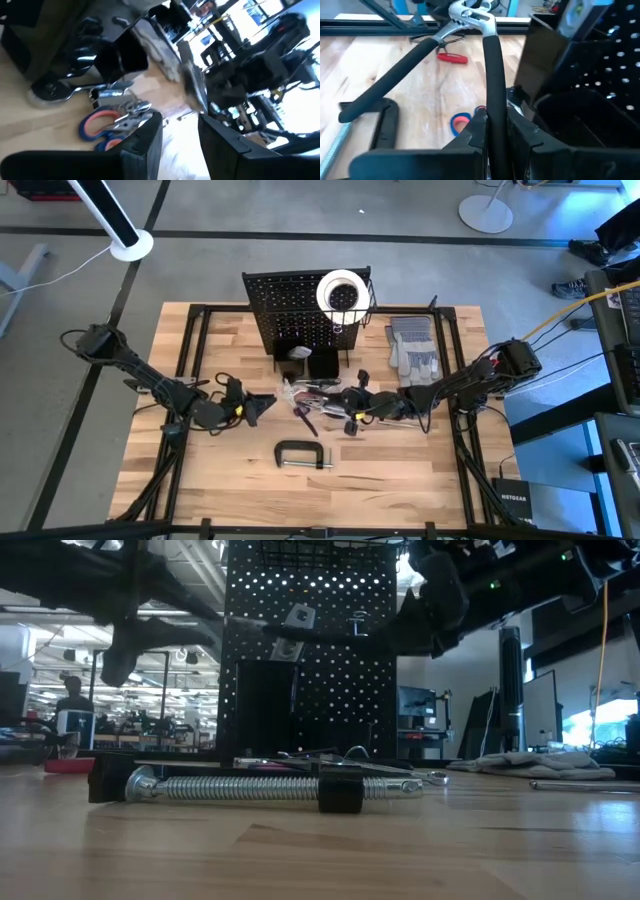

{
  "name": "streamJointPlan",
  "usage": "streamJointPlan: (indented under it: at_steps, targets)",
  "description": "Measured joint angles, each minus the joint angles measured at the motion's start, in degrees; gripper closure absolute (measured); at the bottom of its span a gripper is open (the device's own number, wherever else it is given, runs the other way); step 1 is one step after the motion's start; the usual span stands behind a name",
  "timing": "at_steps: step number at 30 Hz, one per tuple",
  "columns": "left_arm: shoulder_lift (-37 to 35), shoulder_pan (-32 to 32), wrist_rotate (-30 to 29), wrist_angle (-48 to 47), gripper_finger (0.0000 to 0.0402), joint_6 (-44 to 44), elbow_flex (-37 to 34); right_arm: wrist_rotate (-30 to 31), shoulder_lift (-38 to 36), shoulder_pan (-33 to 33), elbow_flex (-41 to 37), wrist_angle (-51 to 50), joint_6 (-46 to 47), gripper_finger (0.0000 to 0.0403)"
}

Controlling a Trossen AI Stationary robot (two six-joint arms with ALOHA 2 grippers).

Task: Hang tools onto peg board
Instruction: Put the joint pliers into the left bin on the pegboard

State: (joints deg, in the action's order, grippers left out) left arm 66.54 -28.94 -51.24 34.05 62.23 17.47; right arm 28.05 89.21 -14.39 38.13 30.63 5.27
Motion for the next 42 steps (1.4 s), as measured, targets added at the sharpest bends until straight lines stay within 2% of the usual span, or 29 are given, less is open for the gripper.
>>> streamJointPlan:
  at_steps: [8,20,25,31,35,39,42]
  targets:
    - [2.3,1.3,1.3,7.8,0.0288,-5.4,0.2,-0.6,0.0,0.1,0.0,-0.1,-0.1,0.0362]
    - [7.9,7.3,1.8,11.5,0.0288,-5.9,2.4,-3.5,2.8,0.0,0.0,5.7,0.2,0.0362]
    - [9.8,9.0,4.6,11.8,0.0288,-5.7,3.4,-2.9,3.0,0.0,0.0,6.6,0.2,0.0362]
    - [11.8,9.3,4.7,11.7,0.0289,-6.0,4.0,-2.3,3.0,0.0,0.0,6.8,0.3,0.0362]
    - [11.8,9.3,4.7,11.8,0.0313,-7.6,4.1,-2.1,3.0,0.0,0.0,6.8,0.5,0.0362]
    - [11.7,9.2,4.8,12.8,0.0364,-9.0,4.1,-2.0,3.0,0.0,0.0,6.6,0.3,0.0362]
    - [11.6,9.2,4.9,13.2,0.0369,-9.7,4.2,-2.3,3.0,0.0,0.0,6.4,0.4,0.0362]
